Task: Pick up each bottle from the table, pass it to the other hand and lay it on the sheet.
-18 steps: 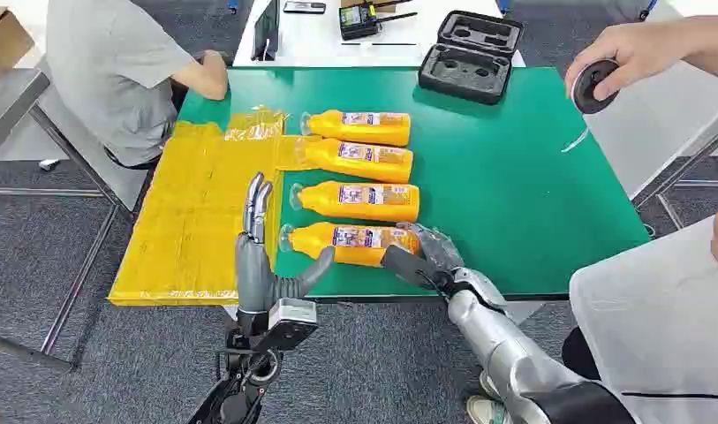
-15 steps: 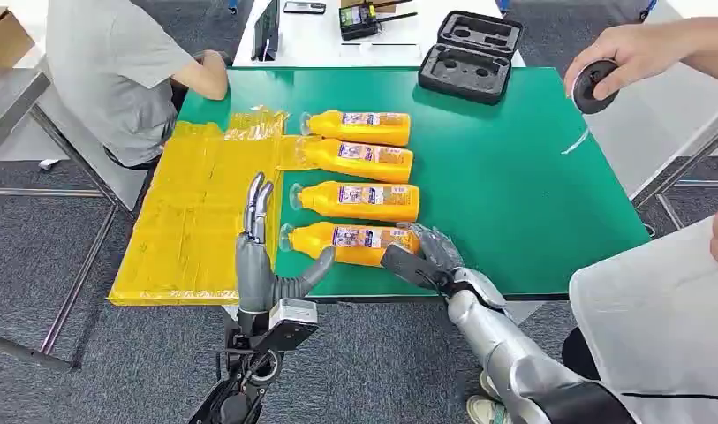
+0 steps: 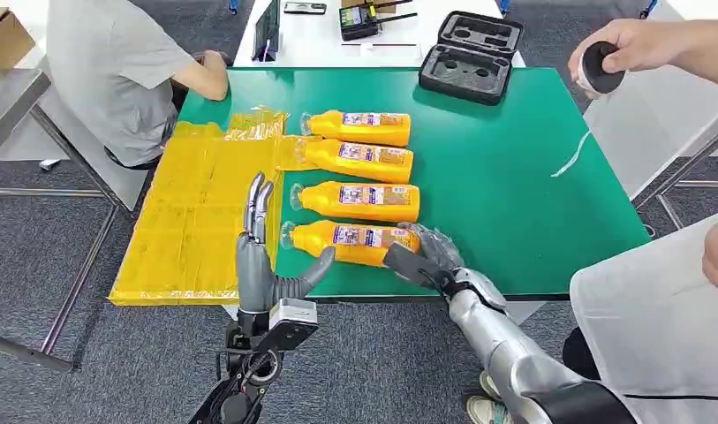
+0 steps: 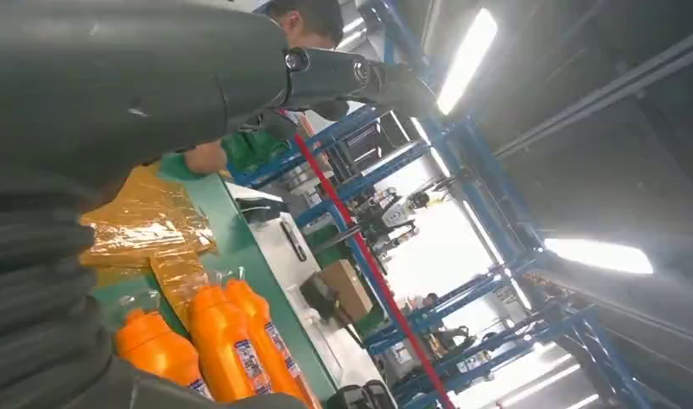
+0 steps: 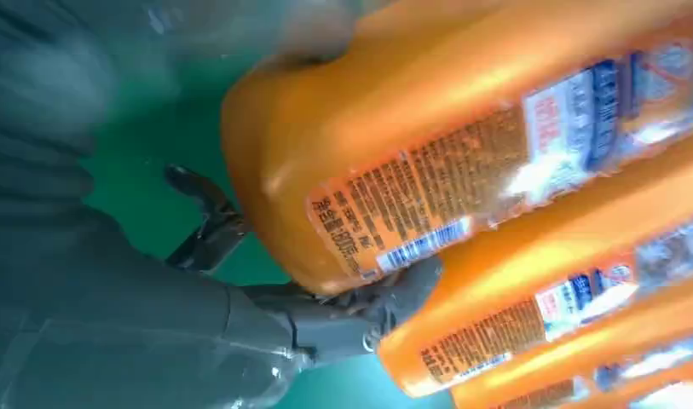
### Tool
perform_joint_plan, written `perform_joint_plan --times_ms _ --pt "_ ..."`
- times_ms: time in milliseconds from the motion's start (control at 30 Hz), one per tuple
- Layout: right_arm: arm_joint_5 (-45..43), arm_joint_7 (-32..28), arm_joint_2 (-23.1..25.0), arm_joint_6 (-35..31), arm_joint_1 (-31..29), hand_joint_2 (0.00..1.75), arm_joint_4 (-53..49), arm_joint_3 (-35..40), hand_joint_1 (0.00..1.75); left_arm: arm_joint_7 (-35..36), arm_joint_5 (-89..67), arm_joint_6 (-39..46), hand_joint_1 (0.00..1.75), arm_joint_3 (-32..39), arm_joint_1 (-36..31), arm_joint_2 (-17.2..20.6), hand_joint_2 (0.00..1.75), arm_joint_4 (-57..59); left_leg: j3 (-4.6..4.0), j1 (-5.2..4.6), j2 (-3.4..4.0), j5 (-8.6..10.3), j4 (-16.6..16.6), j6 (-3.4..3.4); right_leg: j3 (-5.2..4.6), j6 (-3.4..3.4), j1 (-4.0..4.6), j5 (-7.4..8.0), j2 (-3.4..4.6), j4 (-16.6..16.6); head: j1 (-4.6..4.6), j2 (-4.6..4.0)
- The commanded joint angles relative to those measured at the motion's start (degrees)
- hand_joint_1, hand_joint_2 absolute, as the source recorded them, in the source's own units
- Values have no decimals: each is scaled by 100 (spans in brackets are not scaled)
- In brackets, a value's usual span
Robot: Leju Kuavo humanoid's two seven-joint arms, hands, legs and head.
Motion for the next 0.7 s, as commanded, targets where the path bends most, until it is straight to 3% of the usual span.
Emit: perform_joint_plan --times_ms 33,300,333,600,700 --pt "-708 -599 71 288 71 175 249 -933 175 17 9 214 0 155 69 -218 175 146 18 6 -5 -9 -2 -9 22 -9 6 -9 -6 -5 0 0" --pt "-1136 -1156 70 342 243 175 13 -1176 175 17 236 214 0 592 243 -221 175 -213 7 6 5 -9 1 -9 10 -9 6 -6 5 -2 -2 0" --pt "-1340 -1156 57 360 442 175 -431 -1000 175 17 322 214 0 659 270 -221 175 -253 15 8 8 -14 1 -12 18 -12 9 -8 8 -3 -2 0" --pt "-2290 -1156 31 52 666 175 -1158 -485 175 17 410 214 0 752 386 -221 175 -434 11 7 17 -15 2 -11 13 -11 8 -8 16 0 -2 0" --pt "-3245 -1156 -134 -207 826 175 -1712 76 175 17 1409 214 0 442 297 -221 175 179 8 4 9 -11 -1 -10 11 -9 4 -7 8 -1 -2 0"
